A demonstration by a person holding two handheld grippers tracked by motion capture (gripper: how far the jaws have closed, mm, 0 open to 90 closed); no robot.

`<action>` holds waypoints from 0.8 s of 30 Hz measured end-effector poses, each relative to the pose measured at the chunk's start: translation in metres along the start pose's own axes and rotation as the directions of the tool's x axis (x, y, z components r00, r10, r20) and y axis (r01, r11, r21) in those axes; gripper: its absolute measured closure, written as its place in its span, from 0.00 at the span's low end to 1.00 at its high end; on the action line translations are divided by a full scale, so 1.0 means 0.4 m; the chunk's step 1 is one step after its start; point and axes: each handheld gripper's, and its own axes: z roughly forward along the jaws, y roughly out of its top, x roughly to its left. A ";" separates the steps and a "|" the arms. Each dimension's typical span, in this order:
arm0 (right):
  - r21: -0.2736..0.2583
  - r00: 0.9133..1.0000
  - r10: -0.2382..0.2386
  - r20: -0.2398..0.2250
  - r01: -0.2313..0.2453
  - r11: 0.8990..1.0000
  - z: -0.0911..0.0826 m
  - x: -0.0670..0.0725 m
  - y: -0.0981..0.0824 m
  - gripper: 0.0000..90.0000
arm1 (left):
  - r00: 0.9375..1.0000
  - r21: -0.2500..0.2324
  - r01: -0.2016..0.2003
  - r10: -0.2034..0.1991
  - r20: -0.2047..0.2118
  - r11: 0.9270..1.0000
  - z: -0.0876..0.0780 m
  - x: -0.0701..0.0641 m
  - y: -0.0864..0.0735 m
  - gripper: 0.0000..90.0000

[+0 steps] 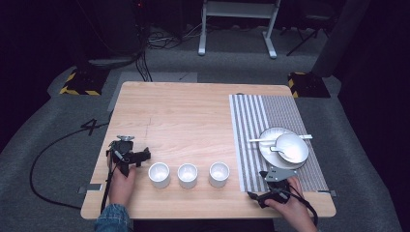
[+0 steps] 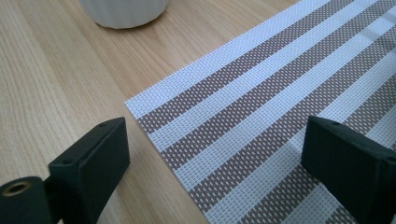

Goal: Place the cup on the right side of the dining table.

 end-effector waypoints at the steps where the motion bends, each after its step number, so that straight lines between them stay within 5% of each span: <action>1: -0.001 1.000 0.004 0.003 -0.004 1.000 -0.001 0.002 0.000 0.10 | 1.000 -0.001 0.000 0.000 0.000 1.000 0.000 0.000 0.000 0.00; 4: -0.015 0.999 0.025 0.023 -0.024 1.000 -0.004 0.002 -0.001 0.18 | 1.000 -0.001 0.000 0.000 0.000 1.000 0.000 0.000 0.000 0.00; 8: -0.011 0.999 0.036 -0.011 -0.036 0.999 -0.016 -0.003 0.000 0.23 | 1.000 -0.001 0.000 0.000 0.000 1.000 0.000 0.000 0.000 0.00; 24: -0.083 0.998 0.060 -0.002 -0.060 0.995 -0.103 0.021 0.075 0.23 | 1.000 -0.001 0.000 0.000 0.000 1.000 0.000 0.000 0.000 0.00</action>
